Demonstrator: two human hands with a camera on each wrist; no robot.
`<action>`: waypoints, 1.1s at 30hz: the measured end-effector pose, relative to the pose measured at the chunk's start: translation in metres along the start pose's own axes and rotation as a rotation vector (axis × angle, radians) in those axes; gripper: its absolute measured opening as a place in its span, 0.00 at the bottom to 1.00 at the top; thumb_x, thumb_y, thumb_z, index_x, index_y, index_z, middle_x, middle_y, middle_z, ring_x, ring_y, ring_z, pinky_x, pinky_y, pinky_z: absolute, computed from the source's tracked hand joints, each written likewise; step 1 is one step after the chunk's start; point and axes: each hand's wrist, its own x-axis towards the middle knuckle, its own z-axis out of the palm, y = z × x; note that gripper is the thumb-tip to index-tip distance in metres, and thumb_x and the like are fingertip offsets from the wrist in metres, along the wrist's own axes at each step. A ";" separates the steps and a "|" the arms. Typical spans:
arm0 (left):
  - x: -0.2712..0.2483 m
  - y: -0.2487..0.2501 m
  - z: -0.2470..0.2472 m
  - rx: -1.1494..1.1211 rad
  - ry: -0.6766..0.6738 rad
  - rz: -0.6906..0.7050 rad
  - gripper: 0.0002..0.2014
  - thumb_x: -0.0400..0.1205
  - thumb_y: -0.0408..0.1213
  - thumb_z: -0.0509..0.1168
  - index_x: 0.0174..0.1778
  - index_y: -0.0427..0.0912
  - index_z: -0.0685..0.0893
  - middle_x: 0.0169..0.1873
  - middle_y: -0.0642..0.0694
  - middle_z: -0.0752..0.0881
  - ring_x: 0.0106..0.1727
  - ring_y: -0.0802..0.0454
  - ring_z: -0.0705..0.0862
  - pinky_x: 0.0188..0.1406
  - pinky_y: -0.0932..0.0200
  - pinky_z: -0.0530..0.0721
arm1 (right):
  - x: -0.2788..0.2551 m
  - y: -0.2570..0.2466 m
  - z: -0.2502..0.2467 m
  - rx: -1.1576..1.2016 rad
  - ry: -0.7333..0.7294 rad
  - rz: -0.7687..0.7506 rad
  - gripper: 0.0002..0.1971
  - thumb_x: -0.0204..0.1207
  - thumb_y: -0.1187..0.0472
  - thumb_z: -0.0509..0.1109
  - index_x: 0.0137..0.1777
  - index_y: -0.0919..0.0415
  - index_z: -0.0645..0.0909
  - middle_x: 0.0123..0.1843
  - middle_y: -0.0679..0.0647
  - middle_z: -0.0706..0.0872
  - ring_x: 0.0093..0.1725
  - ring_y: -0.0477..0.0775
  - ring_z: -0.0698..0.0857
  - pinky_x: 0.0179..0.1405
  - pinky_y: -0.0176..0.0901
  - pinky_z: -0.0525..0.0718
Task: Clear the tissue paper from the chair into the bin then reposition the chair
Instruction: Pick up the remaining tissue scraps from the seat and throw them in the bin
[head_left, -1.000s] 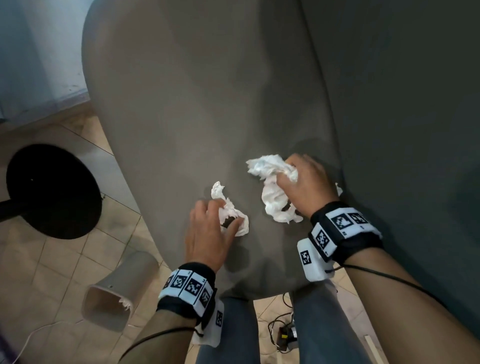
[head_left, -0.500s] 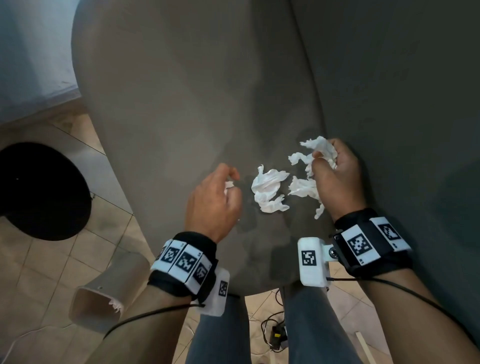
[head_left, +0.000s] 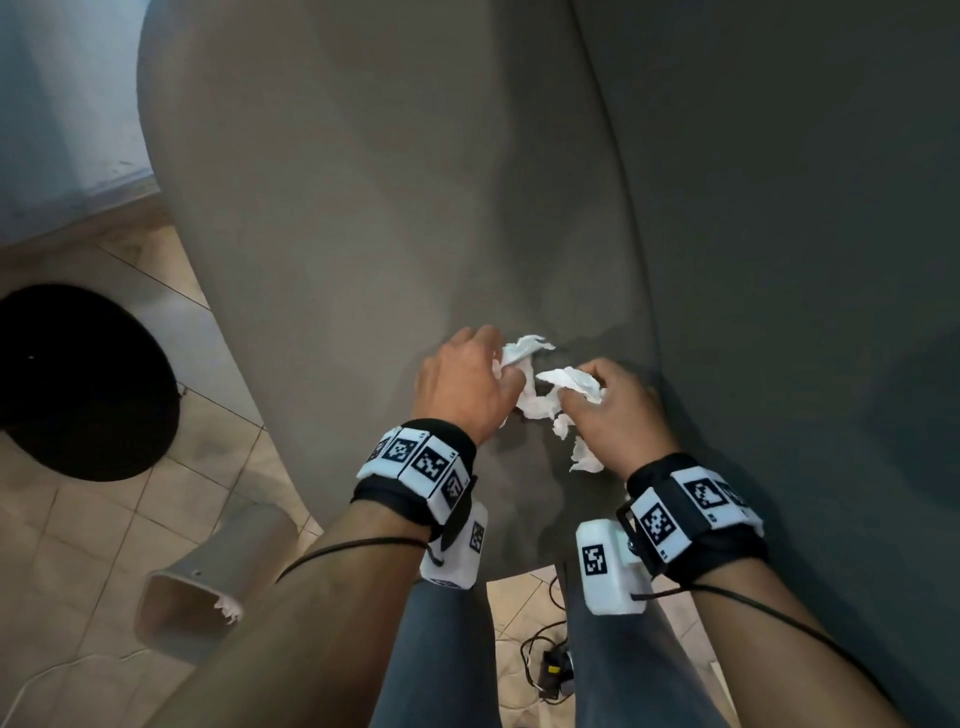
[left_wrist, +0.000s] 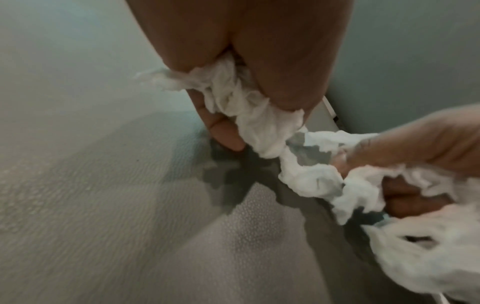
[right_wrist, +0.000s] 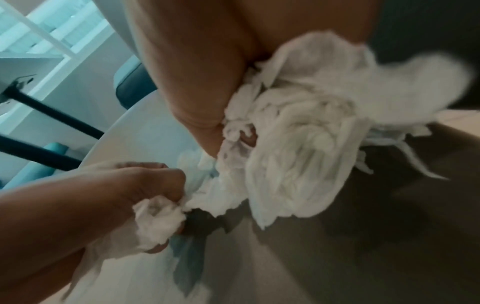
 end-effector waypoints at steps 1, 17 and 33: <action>-0.002 -0.002 0.000 -0.021 0.015 -0.007 0.07 0.78 0.44 0.64 0.48 0.46 0.80 0.44 0.49 0.80 0.41 0.45 0.75 0.41 0.55 0.69 | 0.000 0.001 0.001 0.002 -0.002 0.006 0.03 0.71 0.53 0.69 0.44 0.48 0.80 0.35 0.44 0.88 0.38 0.50 0.88 0.44 0.52 0.88; -0.095 -0.048 -0.003 -0.587 0.073 -0.328 0.14 0.72 0.48 0.72 0.29 0.46 0.76 0.27 0.49 0.86 0.31 0.48 0.84 0.30 0.58 0.81 | -0.048 0.005 -0.009 0.219 -0.049 -0.038 0.15 0.72 0.74 0.62 0.28 0.59 0.81 0.27 0.53 0.83 0.23 0.46 0.79 0.24 0.33 0.76; -0.194 -0.148 -0.005 -1.103 0.175 -0.477 0.15 0.79 0.28 0.60 0.30 0.51 0.81 0.30 0.42 0.84 0.32 0.46 0.82 0.31 0.56 0.78 | -0.113 -0.022 0.055 0.219 -0.107 -0.008 0.25 0.67 0.37 0.78 0.25 0.54 0.75 0.18 0.45 0.71 0.24 0.51 0.73 0.33 0.47 0.76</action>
